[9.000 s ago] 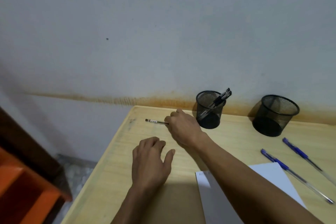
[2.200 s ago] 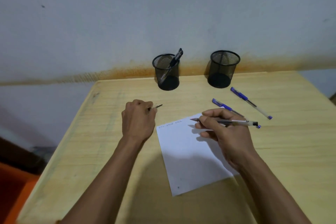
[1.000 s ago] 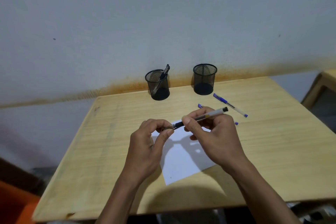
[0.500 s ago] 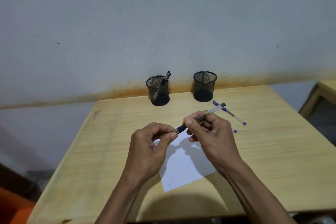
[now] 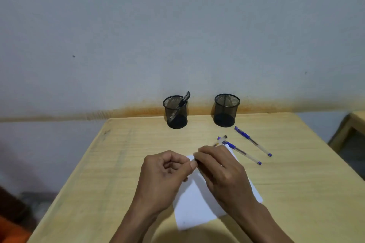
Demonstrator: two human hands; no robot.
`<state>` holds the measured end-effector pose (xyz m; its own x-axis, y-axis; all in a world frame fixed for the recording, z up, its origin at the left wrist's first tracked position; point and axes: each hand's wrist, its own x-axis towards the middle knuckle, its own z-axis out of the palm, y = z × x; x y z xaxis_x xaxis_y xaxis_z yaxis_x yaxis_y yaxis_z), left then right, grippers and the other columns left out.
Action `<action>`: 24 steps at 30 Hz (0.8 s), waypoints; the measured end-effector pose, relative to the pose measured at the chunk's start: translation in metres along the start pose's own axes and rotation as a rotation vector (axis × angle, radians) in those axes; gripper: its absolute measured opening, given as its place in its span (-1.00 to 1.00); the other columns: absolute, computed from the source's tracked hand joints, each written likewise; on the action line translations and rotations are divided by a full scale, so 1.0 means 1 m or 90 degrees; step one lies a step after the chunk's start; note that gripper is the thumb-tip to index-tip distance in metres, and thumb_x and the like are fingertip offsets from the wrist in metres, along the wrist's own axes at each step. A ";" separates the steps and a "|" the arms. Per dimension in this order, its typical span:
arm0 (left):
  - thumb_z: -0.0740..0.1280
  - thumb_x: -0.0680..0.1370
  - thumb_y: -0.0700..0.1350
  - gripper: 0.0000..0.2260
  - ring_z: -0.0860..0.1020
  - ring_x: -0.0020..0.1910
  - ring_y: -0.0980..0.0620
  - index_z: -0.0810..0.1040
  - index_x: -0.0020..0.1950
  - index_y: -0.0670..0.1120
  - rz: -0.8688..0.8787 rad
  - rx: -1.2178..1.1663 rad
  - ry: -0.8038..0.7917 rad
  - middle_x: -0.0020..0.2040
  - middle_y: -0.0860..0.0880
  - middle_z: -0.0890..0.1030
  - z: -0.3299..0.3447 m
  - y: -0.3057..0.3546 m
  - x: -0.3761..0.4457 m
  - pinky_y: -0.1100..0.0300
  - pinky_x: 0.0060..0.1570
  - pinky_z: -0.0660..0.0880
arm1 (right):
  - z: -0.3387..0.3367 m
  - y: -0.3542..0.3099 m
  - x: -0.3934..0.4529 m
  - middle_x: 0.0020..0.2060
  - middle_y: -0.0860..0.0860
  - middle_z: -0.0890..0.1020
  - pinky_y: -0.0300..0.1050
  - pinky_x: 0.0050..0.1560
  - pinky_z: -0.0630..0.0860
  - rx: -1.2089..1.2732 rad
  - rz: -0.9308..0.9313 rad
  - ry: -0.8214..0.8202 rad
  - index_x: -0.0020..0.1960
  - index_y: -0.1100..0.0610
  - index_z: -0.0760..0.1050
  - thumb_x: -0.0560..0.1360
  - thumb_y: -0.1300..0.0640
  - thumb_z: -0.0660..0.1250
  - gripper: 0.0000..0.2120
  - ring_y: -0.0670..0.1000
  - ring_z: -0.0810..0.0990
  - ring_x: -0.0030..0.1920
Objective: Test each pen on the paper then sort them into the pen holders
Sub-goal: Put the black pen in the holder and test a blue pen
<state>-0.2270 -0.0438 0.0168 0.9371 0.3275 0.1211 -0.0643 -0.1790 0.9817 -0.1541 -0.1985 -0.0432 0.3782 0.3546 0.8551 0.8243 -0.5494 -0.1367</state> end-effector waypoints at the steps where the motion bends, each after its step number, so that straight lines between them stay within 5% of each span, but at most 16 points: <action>1: 0.57 0.38 -0.14 -0.89 0.63 -0.35 0.03 0.69 -0.21 -0.14 -0.003 0.001 -0.003 -0.32 -0.10 0.68 -0.001 0.001 0.003 0.25 -0.27 0.55 | 0.004 0.003 0.002 -0.08 0.08 0.70 0.00 -0.26 0.59 0.014 -0.009 -0.014 0.02 0.22 0.68 0.51 0.28 0.43 -0.89 0.12 0.64 -0.17; 3: 0.60 0.34 -0.11 -0.84 0.63 -0.31 0.07 0.70 -0.17 -0.12 -0.007 0.002 -0.003 -0.29 -0.10 0.69 -0.004 0.001 0.011 0.27 -0.24 0.56 | 0.010 0.009 0.008 -0.10 0.03 0.70 -0.01 -0.27 0.61 0.047 0.021 -0.032 0.09 0.18 0.66 0.55 0.19 0.40 -0.84 0.07 0.63 -0.19; 7: 0.60 0.33 -0.01 -0.78 0.62 -0.23 0.12 0.68 -0.10 -0.02 0.009 0.075 0.059 -0.26 -0.01 0.68 -0.013 -0.004 0.041 0.26 -0.17 0.58 | 0.019 0.021 0.037 -0.16 -0.15 0.67 -0.29 -0.25 0.58 0.159 0.267 0.019 0.29 0.05 0.55 0.54 0.14 0.49 -0.66 -0.22 0.64 -0.17; 11: 0.54 0.40 -0.02 -0.84 0.58 -0.27 0.19 0.64 -0.09 0.01 0.044 0.151 0.161 -0.28 0.06 0.64 -0.014 -0.019 0.097 0.24 -0.19 0.54 | 0.028 0.032 0.081 -0.23 -0.10 0.73 -0.25 -0.29 0.59 0.301 0.435 0.103 0.17 -0.04 0.51 0.61 0.13 0.38 -0.83 -0.17 0.71 -0.18; 14: 0.52 0.42 0.02 -0.75 0.60 -0.09 0.08 0.58 0.04 0.03 0.070 0.222 0.176 -0.11 0.11 0.63 -0.013 -0.030 0.145 0.16 -0.08 0.55 | 0.042 0.044 0.114 -0.24 -0.04 0.73 -0.15 -0.24 0.67 0.360 0.485 0.170 0.04 -0.08 0.51 0.64 0.09 0.34 -0.93 -0.13 0.74 -0.18; 19: 0.50 0.39 0.17 -0.27 0.48 0.28 -0.02 0.35 0.47 -0.06 0.031 0.293 0.132 0.33 -0.02 0.50 -0.012 -0.043 0.200 -0.03 0.28 0.46 | 0.083 0.074 0.145 -0.26 -0.07 0.69 0.01 -0.21 0.72 0.372 0.558 0.199 -0.03 -0.01 0.58 0.61 0.04 0.39 -0.94 0.01 0.75 -0.15; 22: 0.51 0.38 0.19 -0.26 0.50 0.26 -0.02 0.37 0.46 -0.09 0.031 0.301 0.101 0.33 -0.02 0.51 -0.011 -0.045 0.212 0.04 0.25 0.47 | 0.107 0.086 0.148 -0.26 -0.07 0.71 0.12 -0.10 0.71 0.353 0.581 0.159 -0.07 -0.08 0.60 0.57 -0.03 0.42 -0.94 -0.03 0.73 -0.19; 24: 0.52 0.40 0.10 -0.40 0.53 0.12 0.05 0.47 0.36 -0.10 0.057 0.300 0.104 0.15 0.06 0.56 -0.011 -0.045 0.215 0.24 0.08 0.45 | 0.116 0.089 0.150 -0.30 -0.08 0.69 -0.11 -0.13 0.66 0.338 0.596 0.130 -0.07 0.00 0.65 0.55 0.00 0.45 -0.91 -0.17 0.65 -0.30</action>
<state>-0.0263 0.0447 0.0001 0.8666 0.4257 0.2605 0.0546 -0.5998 0.7983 0.0248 -0.1064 0.0147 0.9126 -0.1924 0.3607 0.3423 -0.1228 -0.9315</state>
